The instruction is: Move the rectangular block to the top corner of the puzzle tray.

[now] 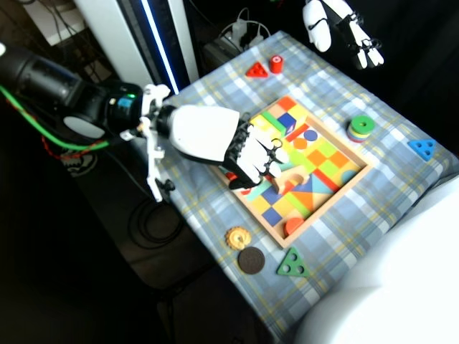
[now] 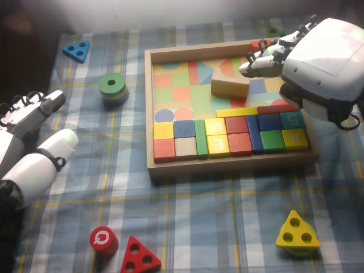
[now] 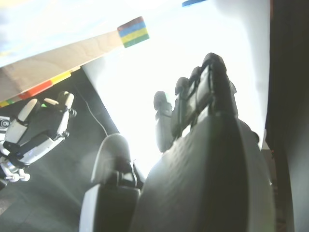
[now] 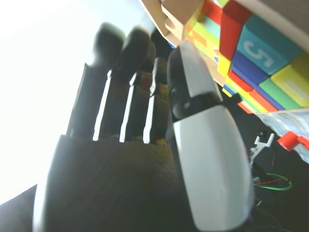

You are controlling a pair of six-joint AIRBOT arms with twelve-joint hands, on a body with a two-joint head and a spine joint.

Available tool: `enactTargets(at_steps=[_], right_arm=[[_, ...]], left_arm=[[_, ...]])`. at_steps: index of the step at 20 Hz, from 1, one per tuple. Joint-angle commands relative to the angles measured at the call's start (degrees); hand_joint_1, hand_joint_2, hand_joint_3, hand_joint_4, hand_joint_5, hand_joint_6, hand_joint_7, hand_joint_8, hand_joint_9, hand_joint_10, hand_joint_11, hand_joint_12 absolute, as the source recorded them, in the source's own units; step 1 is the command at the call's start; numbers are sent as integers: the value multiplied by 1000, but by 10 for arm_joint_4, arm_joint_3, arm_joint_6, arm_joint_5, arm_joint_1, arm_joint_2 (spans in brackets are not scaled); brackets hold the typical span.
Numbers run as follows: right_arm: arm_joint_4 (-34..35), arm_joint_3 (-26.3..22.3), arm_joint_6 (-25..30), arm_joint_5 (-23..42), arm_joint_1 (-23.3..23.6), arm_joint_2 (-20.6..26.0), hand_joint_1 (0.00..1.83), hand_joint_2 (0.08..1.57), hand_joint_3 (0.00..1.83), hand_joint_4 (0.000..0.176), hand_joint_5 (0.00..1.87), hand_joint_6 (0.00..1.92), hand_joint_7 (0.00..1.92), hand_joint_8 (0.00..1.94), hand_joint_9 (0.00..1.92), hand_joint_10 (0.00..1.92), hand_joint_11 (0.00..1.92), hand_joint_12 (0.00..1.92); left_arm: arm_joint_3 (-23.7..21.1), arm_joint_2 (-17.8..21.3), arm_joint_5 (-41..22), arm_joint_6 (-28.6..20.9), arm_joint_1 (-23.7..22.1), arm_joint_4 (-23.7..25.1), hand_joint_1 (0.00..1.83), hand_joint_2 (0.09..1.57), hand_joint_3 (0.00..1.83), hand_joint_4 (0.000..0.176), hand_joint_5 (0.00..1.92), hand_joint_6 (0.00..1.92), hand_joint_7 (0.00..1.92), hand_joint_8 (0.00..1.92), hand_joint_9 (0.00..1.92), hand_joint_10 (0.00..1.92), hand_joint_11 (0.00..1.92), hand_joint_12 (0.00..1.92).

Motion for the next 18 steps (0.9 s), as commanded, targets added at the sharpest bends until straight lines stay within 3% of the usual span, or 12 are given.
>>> enactTargets(at_steps=[1, 2, 3, 4, 5, 8, 9, 10, 11, 14, 16, 18], right_arm=[[-6, 1, -2, 70, 8, -1, 1299, 1244, 6, 0, 692, 6, 736, 1459, 917, 1701, 879, 1876], [-6, 1, -2, 70, 8, -1, 1299, 1244, 6, 0, 692, 6, 736, 1459, 917, 1702, 879, 1876], [-6, 1, -2, 70, 8, -1, 1297, 1268, 22, 0, 666, 8, 684, 1569, 1099, 1877, 1166, 1912], [-7, 0, -2, 70, 8, -1, 1307, 955, 773, 0, 654, 32, 701, 1810, 1234, 1912, 1337, 1919], [-8, -2, -2, 70, 9, 0, 1323, 825, 1057, 0, 661, 17, 746, 1888, 1279, 1919, 1388, 1921], [-16, -5, -2, 70, 17, 2, 1345, 731, 1248, 0, 663, 3, 810, 1935, 1398, 1921, 1485, 1921], [-17, -6, -2, 70, 20, 4, 1485, 942, 652, 0, 634, 5, 1222, 1940, 1533, 1921, 1568, 1921], [-17, -6, -2, 70, 22, 6, 1606, 1064, 306, 0, 612, 1, 1365, 1941, 1594, 1921, 1612, 1921], [-17, -7, -2, 70, 23, 8, 1632, 1134, 144, 0, 607, 0, 1402, 1941, 1611, 1921, 1625, 1921], [-17, -10, -2, 75, 24, 13, 1682, 1161, 42, 0, 596, 2, 1484, 1941, 1644, 1921, 1650, 1921], [-18, -12, -2, 78, 25, 15, 1713, 1157, 41, 0, 620, 9, 1506, 1941, 1655, 1921, 1654, 1921], [-22, -13, -2, 78, 28, 18, 1725, 1160, 48, 0, 618, 6, 1479, 1941, 1635, 1921, 1630, 1921]], left_arm=[[0, 0, -68, -5, -3, 23, 189, 1386, 0, 58, 317, 4, 163, 4, 0, 0, 0, 0], [0, 0, -68, -5, -2, 23, 188, 1386, 0, 58, 317, 4, 163, 4, 0, 0, 0, 0], [0, 0, -68, -5, -2, 23, 149, 1389, 0, 77, 292, 2, 152, 1, 0, 0, 0, 0], [0, 0, -68, -5, -2, 23, 154, 1394, 0, 69, 292, 2, 151, 1, 0, 0, 0, 0], [0, 0, -68, -5, -2, 23, 155, 1394, 0, 68, 292, 3, 151, 1, 0, 0, 0, 0], [0, 0, -68, -5, -2, 23, 170, 1391, 0, 74, 304, 5, 160, 3, 0, 0, 0, 0], [0, 0, -67, -5, -2, 23, 169, 1385, 0, 71, 313, 8, 166, 5, 0, 0, 0, 0], [0, 0, -67, -5, -2, 23, 160, 1383, 0, 73, 319, 8, 171, 5, 0, 0, 0, 0], [0, 0, -67, -5, -2, 23, 158, 1383, 0, 73, 320, 7, 172, 5, 0, 0, 0, 0], [0, 0, -68, -5, -2, 23, 156, 1382, 0, 64, 325, 8, 172, 4, 0, 0, 0, 0], [-1, 0, -68, -5, -1, 22, 147, 1382, 0, 75, 321, 3, 168, 1, 0, 0, 0, 0], [-1, 0, -68, -5, -1, 22, 176, 1383, 0, 61, 335, 5, 176, 2, 0, 0, 0, 0]])
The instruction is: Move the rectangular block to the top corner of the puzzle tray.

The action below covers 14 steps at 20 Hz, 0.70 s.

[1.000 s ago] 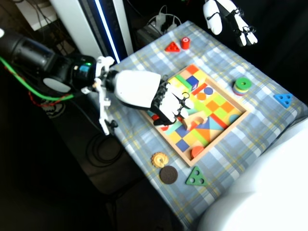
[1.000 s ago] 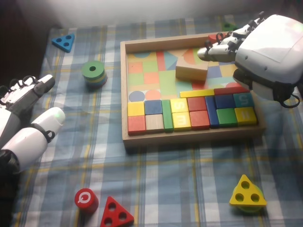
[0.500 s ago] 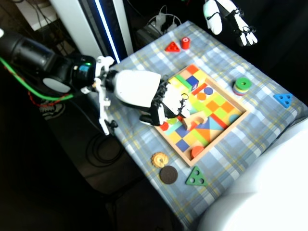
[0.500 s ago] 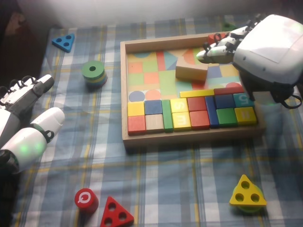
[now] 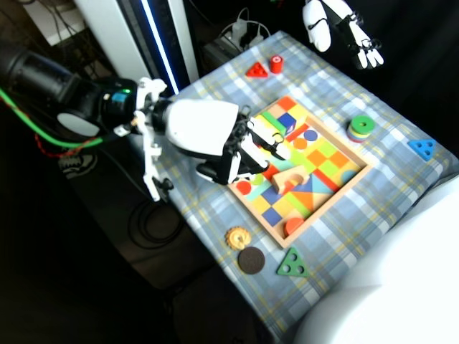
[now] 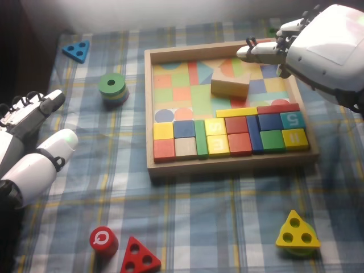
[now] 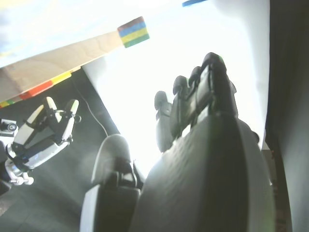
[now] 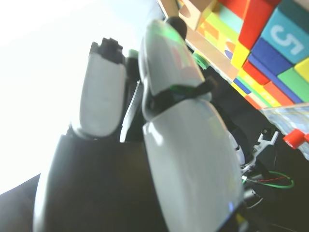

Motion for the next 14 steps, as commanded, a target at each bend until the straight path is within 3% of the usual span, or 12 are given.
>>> enactTargets(at_steps=[1, 6, 10, 12, 13, 14], right_arm=[[-4, 1, -3, 71, 11, 3, 1713, 1160, 50, 0, 640, 12, 1472, 1941, 1631, 1921, 1630, 1921], [-3, 8, -3, 68, 11, 3, 1651, 1161, 38, 0, 668, 7, 1489, 1941, 1667, 1895, 1659, 1921], [-2, 17, -3, 56, 11, -10, 1583, 1181, 42, 0, 688, 6, 1446, 1941, 1620, 1921, 1624, 1921], [-2, 25, -3, 44, 11, -18, 1603, 1186, 41, 0, 684, 2, 1450, 1941, 1623, 1921, 1644, 1921], [-2, 28, -3, 39, 11, -21, 1542, 1220, 52, 0, 675, 1, 1403, 1941, 1576, 1921, 1613, 1921], [-2, 29, -3, 37, 11, -23, 1391, 974, 553, 0, 642, 26, 913, 1642, 1544, 1921, 1585, 1921]], left_arm=[[0, 0, -67, -5, -2, 24, 178, 1385, 0, 65, 330, 3, 175, 1, 0, 0, 0, 0], [0, -1, -66, -5, -2, 24, 162, 1382, 0, 72, 326, 0, 172, 0, 0, 0, 0, 0], [-1, -1, -67, -5, -2, 24, 182, 1387, 0, 55, 323, 2, 171, 3, 0, 0, 0, 0], [-1, 0, -67, -5, -2, 24, 167, 1386, 0, 56, 328, 3, 182, 5, 0, 0, 0, 0], [-1, 0, -67, -5, -2, 24, 179, 1388, 1, 65, 314, 0, 168, 1, 0, 0, 0, 0], [-1, 0, -68, -5, -2, 24, 182, 1391, 2, 65, 310, 0, 167, 1, 0, 0, 0, 0]])
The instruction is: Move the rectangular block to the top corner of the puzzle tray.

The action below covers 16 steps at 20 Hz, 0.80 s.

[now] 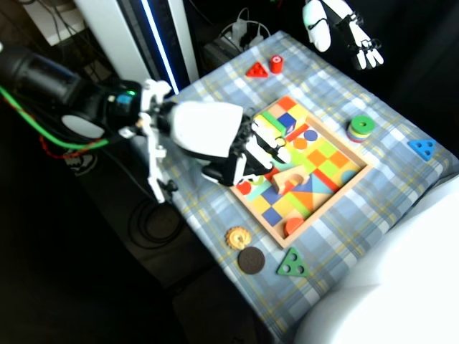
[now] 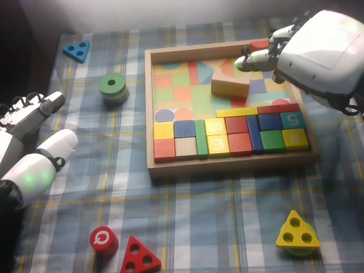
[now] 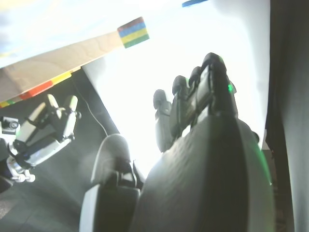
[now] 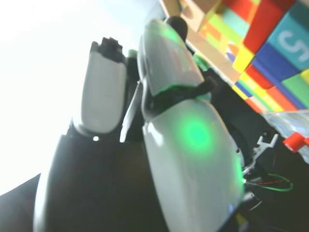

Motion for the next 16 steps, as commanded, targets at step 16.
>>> enactTargets(at_steps=[16], right_arm=[[-29, 27, -3, 11, 12, -18, 1668, 1162, 41, 0, 686, 8, 1300, 1941, 1539, 1921, 1590, 1921]], left_arm=[[0, 0, -64, -5, -2, 24, 138, 1372, 0, 77, 299, 6, 176, 6, 0, 0, 0, 0]])
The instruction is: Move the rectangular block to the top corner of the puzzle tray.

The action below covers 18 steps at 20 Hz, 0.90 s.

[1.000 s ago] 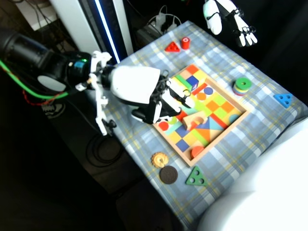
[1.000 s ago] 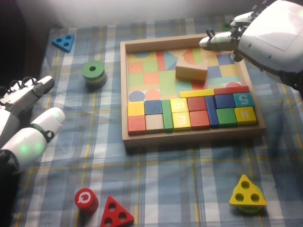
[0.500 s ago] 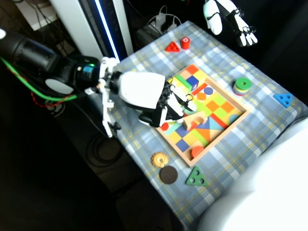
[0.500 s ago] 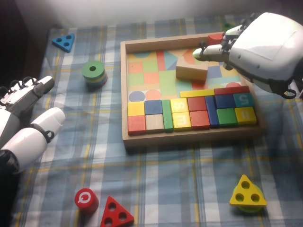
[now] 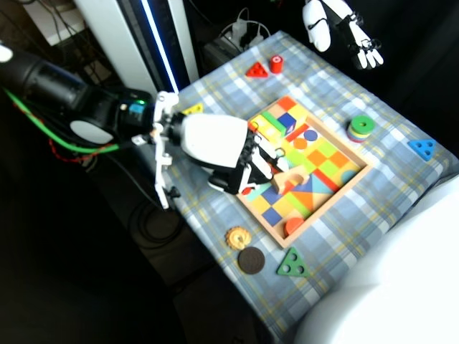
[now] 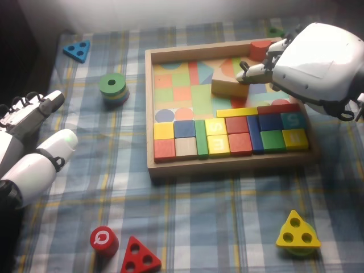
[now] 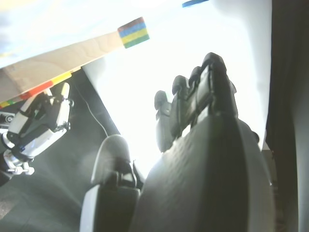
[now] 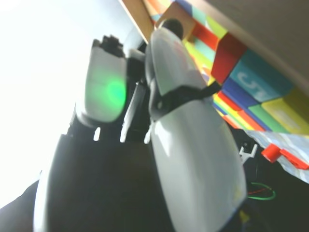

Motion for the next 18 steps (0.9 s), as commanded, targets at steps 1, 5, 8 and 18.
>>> enactTargets(at_steps=[1, 5, 8, 18], right_arm=[[-5, 2, -3, 61, 12, -1, 1653, 1167, 37, 0, 683, 4, 1294, 1941, 1528, 1921, 1583, 1921], [-5, 5, -3, 57, 13, 1, 1643, 1152, 12, 0, 720, 10, 1281, 1941, 1509, 1921, 1570, 1921], [-5, 5, -3, 57, 17, 8, 1523, 1219, 29, 0, 598, 1, 1246, 1941, 1454, 1921, 1521, 1921], [-3, 8, -3, 56, 20, 8, 1499, 1232, 8, 0, 582, 4, 1285, 1941, 1486, 1921, 1544, 1921]], left_arm=[[0, 0, -65, -5, -2, 24, 135, 1369, 0, 80, 295, 4, 174, 5, 0, 0, 0, 0], [-1, 0, -65, -5, -2, 24, 148, 1375, 0, 83, 298, 5, 170, 3, 0, 0, 0, 0], [-1, 0, -66, -5, -2, 24, 156, 1380, 2, 84, 304, 5, 170, 2, 0, 0, 0, 0], [-2, -1, -66, -5, -2, 24, 142, 1381, 4, 75, 299, 2, 166, 0, 0, 0, 0, 0]])
